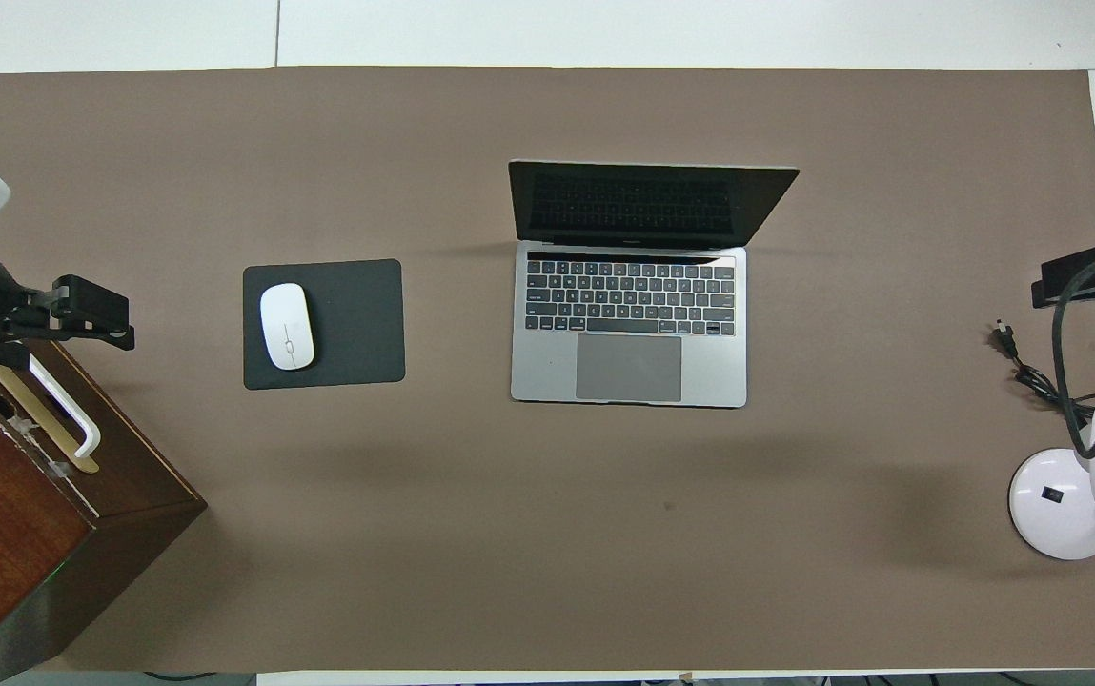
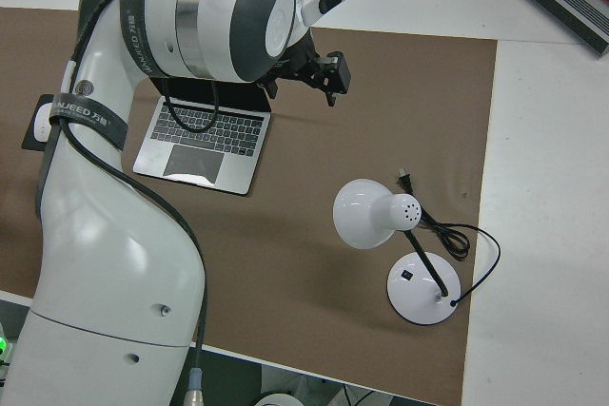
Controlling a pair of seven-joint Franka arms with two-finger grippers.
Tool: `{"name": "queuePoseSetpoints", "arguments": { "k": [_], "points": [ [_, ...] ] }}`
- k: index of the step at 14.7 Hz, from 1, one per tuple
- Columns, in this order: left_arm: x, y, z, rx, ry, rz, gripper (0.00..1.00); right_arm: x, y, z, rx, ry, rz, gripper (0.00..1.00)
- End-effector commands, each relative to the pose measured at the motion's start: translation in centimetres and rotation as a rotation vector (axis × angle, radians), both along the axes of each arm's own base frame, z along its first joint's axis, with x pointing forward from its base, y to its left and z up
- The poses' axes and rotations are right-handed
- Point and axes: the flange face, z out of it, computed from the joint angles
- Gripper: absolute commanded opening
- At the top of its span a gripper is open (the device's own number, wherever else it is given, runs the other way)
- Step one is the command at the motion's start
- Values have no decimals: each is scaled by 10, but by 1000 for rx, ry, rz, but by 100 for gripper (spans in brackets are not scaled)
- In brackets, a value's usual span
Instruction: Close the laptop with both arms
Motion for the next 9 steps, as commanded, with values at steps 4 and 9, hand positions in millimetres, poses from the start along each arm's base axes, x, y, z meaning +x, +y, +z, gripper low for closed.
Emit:
{"name": "queuePoseSetpoints", "arguments": {
  "k": [4,9],
  "points": [
    [-3,1,4,7,-13,-16,100,-1,-3,2,21,-14,11,100],
    [1,-2,7,8,-25,-7,100,4,-5,5,20,-52,10,100]
  ]
}}
